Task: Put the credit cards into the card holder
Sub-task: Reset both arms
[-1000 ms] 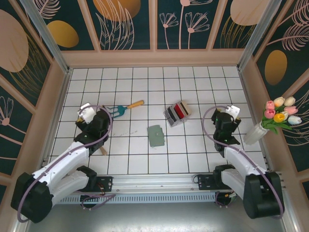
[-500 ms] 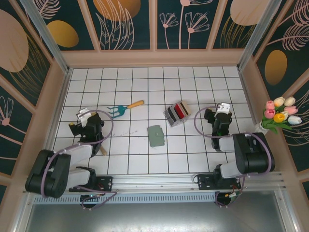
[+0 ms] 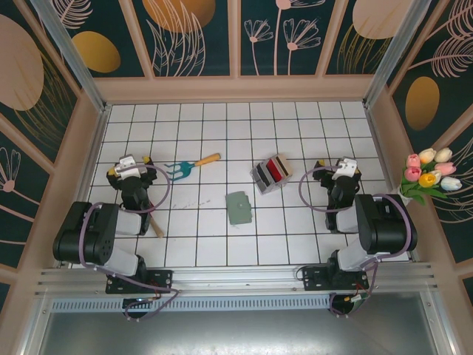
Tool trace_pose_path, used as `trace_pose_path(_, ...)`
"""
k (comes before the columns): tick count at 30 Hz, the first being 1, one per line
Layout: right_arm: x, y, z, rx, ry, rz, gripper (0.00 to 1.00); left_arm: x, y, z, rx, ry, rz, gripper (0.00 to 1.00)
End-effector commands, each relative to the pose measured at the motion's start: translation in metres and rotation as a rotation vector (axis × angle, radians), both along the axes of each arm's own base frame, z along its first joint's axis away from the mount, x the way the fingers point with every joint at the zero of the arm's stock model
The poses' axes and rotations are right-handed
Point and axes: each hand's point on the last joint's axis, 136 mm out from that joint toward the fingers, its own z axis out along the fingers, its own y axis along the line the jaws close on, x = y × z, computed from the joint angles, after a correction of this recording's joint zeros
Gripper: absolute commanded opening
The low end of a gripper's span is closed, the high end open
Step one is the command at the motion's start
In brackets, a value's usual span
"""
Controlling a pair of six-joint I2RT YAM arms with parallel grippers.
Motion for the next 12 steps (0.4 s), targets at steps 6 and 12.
trace_pose_path(6, 0.0063, -0.0009, 0.017, 0.021, -0.068, -0.005, 0.99, 0.0018, -0.0053, 0.0109, -0.032, -0.067, -0.056, 0.99)
trace_pose_path(12, 0.0062, -0.0006, 0.017, 0.022, -0.068, -0.001, 0.99, 0.0019, -0.0053, 0.0111, -0.031, -0.069, -0.057, 0.99)
